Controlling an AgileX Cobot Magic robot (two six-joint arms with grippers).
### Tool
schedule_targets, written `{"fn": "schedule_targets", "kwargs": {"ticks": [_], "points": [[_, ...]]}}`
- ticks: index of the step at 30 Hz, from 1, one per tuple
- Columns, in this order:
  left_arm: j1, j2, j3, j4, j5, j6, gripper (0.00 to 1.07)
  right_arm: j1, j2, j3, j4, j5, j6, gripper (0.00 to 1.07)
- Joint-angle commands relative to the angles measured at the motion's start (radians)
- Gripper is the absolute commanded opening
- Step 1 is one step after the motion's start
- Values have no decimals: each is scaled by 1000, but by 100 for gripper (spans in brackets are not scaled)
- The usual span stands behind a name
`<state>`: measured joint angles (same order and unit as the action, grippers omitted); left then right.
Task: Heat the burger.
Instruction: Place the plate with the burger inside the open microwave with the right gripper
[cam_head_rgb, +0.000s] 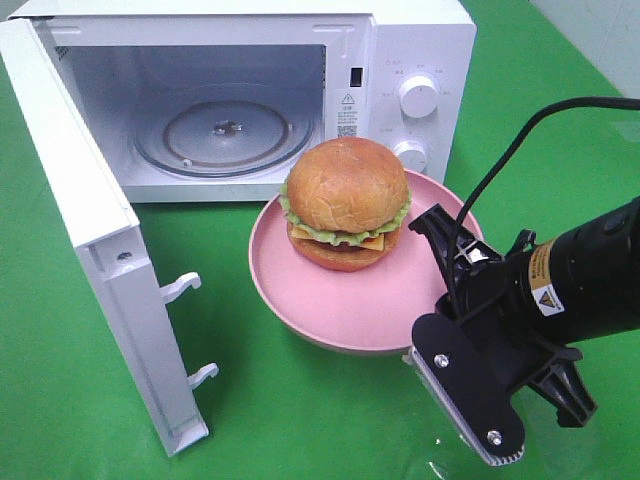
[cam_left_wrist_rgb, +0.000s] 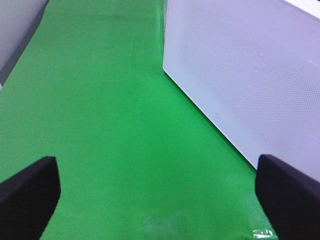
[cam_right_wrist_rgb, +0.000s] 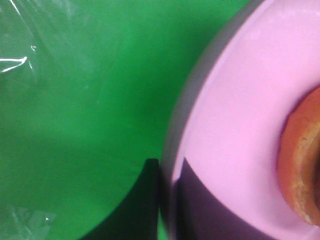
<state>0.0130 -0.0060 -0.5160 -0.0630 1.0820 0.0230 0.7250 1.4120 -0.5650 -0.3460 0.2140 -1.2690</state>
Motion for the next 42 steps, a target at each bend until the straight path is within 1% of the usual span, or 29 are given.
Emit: {"fn": "schedule_targets", "kwargs": {"ticks": [1,2,3,5,13,15,16,17,20,28,31,32,35,36,41,42], "points": [[-1,-4,0,2,-12,-4,98,-7,-10,-8,159,-46,-197,0],[-1,-4,0,2,-12,-4,98,-7,-10,-8,159,-46,-197,0],[-1,-4,0,2,-12,-4,98,-7,-10,-8,200,-46,-240,0],[-1,-4,0,2,-12,-4,98,-7,-10,-8,214,-44,-258,0],[-1,-4,0,2,-12,-4,98,-7,-9,-11,203,-31,-251,0],[-1,-4,0,2,-12,-4,98,-7,-6,-25,203,-6,-251,0],[-1,-4,0,2,-12,-4,98,-7,-4,-54,203,38,-251,0],[-1,-4,0,2,-12,-4,98,-7,-4,-54,203,38,-251,0],[-1,-4,0,2,-12,-4,98,-7,-4,-107,202,85,-251,0],[-1,-4,0,2,-12,-4,98,-7,5,-155,202,114,-255,0],[-1,-4,0,2,-12,-4,98,-7,26,-183,209,133,-255,0],[-1,-4,0,2,-12,-4,98,-7,51,-209,212,150,-255,0],[-1,-4,0,2,-12,-4,98,-7,59,-219,214,150,-255,0],[-1,-4,0,2,-12,-4,98,-7,82,-247,231,158,-269,0],[-1,-4,0,2,-12,-4,98,-7,108,-271,257,162,-295,0],[-1,-4,0,2,-12,-4,98,-7,129,-291,271,162,-314,0]]}}
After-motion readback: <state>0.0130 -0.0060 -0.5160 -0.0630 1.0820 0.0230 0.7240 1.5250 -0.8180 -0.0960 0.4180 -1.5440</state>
